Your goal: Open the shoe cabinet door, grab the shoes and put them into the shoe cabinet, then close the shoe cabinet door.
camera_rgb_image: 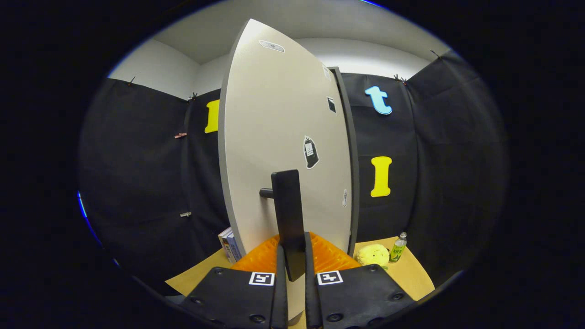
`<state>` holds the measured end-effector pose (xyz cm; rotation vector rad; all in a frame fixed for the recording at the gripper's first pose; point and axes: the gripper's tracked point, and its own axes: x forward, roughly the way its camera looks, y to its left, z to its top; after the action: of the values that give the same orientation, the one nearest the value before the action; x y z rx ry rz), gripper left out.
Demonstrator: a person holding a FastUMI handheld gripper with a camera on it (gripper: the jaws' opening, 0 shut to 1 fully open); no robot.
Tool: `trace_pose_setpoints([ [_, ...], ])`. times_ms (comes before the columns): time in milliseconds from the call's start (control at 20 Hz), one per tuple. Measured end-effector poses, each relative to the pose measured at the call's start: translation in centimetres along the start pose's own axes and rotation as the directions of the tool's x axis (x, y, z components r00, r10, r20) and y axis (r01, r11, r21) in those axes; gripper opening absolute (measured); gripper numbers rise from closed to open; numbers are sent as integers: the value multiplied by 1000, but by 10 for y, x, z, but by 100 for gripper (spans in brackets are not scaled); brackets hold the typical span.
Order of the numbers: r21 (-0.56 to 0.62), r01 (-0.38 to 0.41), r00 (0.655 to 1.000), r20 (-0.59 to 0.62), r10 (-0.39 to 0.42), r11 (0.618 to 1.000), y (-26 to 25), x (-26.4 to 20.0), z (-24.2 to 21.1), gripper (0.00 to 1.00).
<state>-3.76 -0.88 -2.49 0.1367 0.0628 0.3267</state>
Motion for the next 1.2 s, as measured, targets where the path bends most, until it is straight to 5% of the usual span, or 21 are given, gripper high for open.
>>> trace_pose_setpoints([
  [850,0,272,962,21,-272,962,-119,-45,11,13],
  [1200,-29,284,958,37,-283,958,-126,-52,14,13],
])
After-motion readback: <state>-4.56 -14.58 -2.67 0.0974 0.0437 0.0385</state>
